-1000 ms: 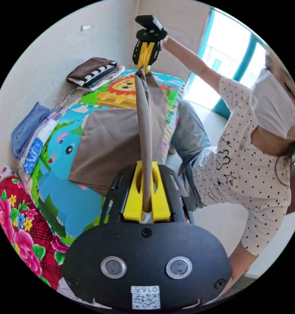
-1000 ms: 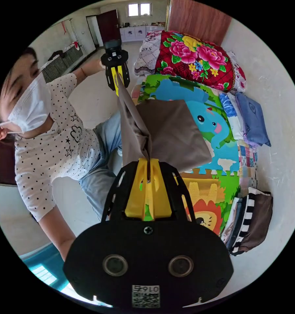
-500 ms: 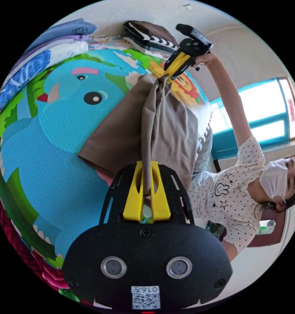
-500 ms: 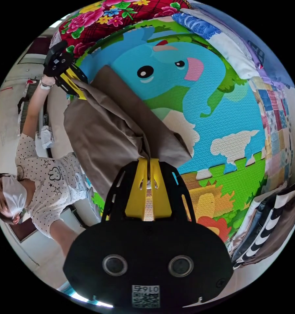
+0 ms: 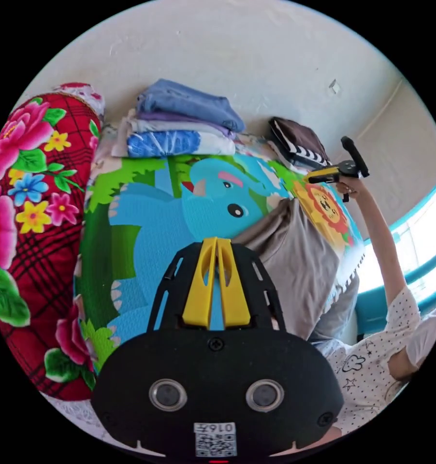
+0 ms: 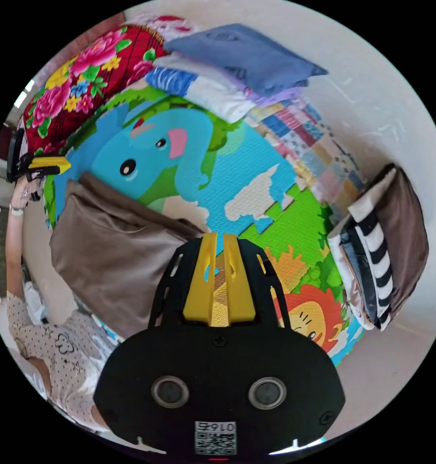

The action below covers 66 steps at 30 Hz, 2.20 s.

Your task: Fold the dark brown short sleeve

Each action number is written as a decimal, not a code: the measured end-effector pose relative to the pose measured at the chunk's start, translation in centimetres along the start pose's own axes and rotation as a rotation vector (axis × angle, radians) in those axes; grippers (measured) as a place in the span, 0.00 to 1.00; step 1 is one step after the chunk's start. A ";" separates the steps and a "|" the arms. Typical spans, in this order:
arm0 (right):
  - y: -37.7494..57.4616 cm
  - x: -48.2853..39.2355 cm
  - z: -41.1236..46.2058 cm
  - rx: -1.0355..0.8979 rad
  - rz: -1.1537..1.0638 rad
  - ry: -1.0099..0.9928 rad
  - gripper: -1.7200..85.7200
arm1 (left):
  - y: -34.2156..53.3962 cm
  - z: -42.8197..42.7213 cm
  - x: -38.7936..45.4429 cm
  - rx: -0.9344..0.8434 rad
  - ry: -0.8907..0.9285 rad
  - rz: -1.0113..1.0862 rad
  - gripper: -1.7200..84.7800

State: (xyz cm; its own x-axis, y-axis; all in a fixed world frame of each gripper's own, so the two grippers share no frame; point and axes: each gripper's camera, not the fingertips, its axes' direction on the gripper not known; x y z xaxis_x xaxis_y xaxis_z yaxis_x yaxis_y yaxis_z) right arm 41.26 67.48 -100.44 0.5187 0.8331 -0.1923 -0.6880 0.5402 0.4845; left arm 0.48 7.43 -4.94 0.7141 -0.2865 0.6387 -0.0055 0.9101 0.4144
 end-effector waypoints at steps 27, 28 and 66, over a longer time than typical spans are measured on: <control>40.2 -9.2 14.1 0.360 -0.136 -0.358 0.11 | 33.0 -6.0 15.2 0.179 0.047 0.039 0.05; 40.4 -9.5 14.5 0.356 -0.137 -0.347 0.11 | 33.2 -6.0 15.2 0.180 0.054 0.038 0.06; 55.5 -10.8 18.4 0.400 -0.186 -0.233 0.07 | 36.3 -10.2 14.1 0.142 0.144 0.168 0.05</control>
State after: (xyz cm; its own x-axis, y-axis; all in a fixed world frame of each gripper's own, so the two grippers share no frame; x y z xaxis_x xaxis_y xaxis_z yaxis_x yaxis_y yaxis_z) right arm 6.78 86.29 -55.75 0.7454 0.6532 -0.1329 -0.3481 0.5515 0.7581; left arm 17.48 39.45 12.52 0.7873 -0.0798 0.6114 -0.2237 0.8871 0.4038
